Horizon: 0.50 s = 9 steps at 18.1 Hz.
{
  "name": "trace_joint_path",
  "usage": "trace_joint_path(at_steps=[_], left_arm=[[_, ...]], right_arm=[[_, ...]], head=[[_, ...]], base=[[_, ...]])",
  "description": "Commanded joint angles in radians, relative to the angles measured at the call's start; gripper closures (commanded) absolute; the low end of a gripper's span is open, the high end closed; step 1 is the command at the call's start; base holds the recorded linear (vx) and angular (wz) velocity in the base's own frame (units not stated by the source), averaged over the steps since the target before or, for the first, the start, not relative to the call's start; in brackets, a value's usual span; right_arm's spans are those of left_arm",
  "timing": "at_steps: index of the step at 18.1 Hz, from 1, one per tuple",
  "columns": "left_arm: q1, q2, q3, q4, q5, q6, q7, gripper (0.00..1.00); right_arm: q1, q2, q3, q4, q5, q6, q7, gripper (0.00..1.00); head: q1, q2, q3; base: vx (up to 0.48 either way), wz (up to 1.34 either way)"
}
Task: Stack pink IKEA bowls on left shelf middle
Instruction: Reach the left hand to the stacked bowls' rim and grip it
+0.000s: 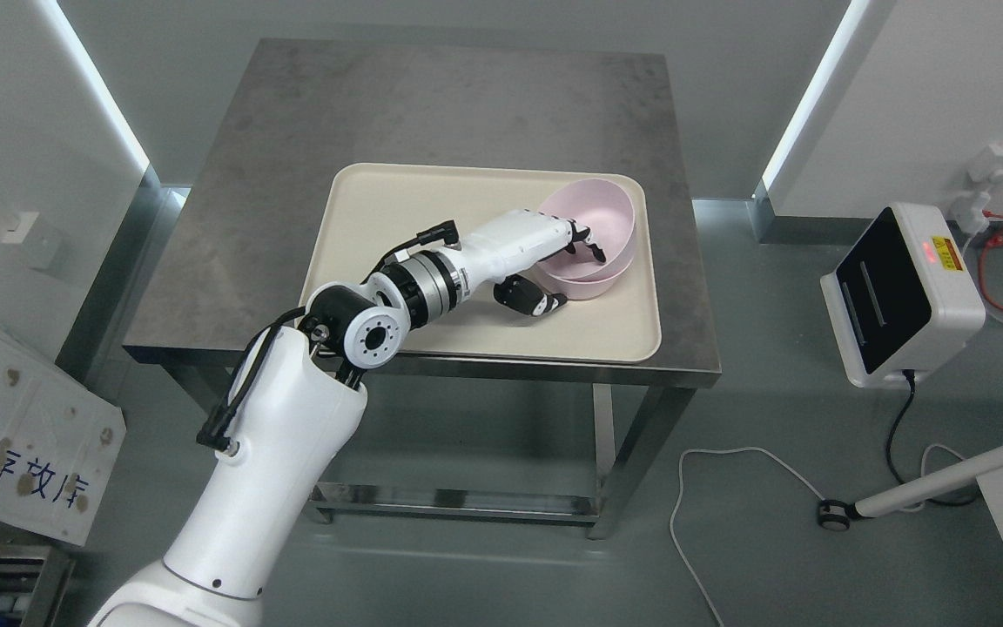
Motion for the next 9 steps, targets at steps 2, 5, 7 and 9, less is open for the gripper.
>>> trace_joint_path(at_steps=[2, 5, 7, 9], left_arm=[[-0.001, 0.017, 0.006, 0.032, 0.008, -0.050, 0.001, 0.85], [0.001, 0.017, 0.026, 0.033, 0.051, -0.063, 0.001, 1.00], [-0.002, 0.017, 0.067, 0.032, 0.082, -0.063, 0.001, 1.00], [-0.019, 0.017, 0.116, 0.027, 0.148, -0.064, 0.001, 1.00]], right_arm=[[0.029, -0.017, -0.011, -0.034, -0.010, 0.001, -0.001, 0.00], [0.029, -0.017, -0.011, -0.034, -0.010, 0.001, -0.001, 0.00], [0.029, -0.017, -0.011, -0.034, -0.010, 0.001, -0.001, 0.00], [0.029, -0.017, -0.011, -0.034, -0.010, -0.001, -0.001, 0.00]], head=[[0.0000, 0.000, 0.000], [0.0000, 0.000, 0.000], [0.0000, 0.000, 0.000], [0.0000, 0.000, 0.000]], base=[[0.000, 0.00], [0.000, 0.00], [0.000, 0.00], [0.000, 0.00]])
